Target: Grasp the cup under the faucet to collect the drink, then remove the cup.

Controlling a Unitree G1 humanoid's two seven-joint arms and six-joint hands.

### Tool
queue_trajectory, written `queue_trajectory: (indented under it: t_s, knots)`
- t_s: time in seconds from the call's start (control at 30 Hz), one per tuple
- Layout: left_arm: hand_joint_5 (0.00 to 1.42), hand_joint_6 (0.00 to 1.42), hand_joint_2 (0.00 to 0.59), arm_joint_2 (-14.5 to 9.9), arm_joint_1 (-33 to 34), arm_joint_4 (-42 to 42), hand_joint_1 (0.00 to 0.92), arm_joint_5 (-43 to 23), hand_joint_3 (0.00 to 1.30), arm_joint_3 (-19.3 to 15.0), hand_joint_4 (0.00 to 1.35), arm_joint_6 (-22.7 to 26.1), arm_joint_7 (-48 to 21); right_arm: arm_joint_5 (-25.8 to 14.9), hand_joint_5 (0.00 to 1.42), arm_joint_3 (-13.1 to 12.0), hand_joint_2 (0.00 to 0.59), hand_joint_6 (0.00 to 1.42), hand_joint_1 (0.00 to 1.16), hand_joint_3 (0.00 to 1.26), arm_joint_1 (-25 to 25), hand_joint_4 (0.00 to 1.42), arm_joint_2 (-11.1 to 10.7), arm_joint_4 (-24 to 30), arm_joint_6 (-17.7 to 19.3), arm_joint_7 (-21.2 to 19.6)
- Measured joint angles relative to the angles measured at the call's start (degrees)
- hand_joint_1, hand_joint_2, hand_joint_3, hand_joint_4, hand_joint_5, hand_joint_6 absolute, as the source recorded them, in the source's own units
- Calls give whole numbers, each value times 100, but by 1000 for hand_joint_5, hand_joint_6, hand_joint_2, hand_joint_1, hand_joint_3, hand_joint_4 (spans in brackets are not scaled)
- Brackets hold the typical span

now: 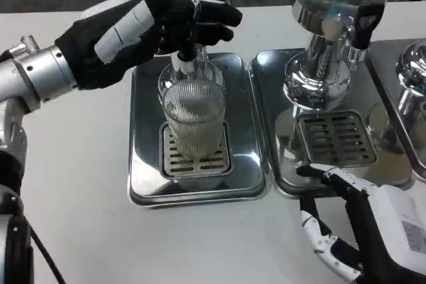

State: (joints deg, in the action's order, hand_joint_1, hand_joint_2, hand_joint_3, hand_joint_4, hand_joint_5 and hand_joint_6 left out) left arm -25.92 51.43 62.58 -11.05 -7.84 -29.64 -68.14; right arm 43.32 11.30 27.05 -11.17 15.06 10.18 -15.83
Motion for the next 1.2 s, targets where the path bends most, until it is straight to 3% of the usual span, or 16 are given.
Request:
queue_trajectory:
  t_s: [1.2]
  knots:
    - [142, 116, 107, -24, -291, -153, 0, 32, 254, 254, 115, -1075, 227, -153, 274, -87, 474, 212, 454, 341, -80, 272, -36, 91, -108, 159]
